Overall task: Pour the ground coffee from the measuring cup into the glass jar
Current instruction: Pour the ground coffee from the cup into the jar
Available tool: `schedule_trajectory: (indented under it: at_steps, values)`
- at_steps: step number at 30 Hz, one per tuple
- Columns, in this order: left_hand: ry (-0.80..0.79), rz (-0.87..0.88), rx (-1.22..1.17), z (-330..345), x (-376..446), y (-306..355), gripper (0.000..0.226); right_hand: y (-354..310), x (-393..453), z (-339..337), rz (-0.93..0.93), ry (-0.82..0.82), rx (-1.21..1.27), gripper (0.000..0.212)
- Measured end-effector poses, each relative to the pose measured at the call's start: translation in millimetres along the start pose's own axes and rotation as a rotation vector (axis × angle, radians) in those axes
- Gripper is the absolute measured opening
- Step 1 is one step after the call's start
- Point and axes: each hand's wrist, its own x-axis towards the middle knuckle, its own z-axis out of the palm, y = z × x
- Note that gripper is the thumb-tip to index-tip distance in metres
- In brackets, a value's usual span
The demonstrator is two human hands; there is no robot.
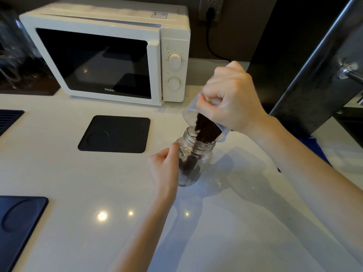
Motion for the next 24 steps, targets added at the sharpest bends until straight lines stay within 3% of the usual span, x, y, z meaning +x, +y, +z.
schedule_trajectory:
  at_steps: [24]
  values:
    - [-0.03,-0.006,-0.022,5.6,-2.4,4.2,0.049,1.5,2.3,1.8,-0.035,-0.023,-0.109,0.038]
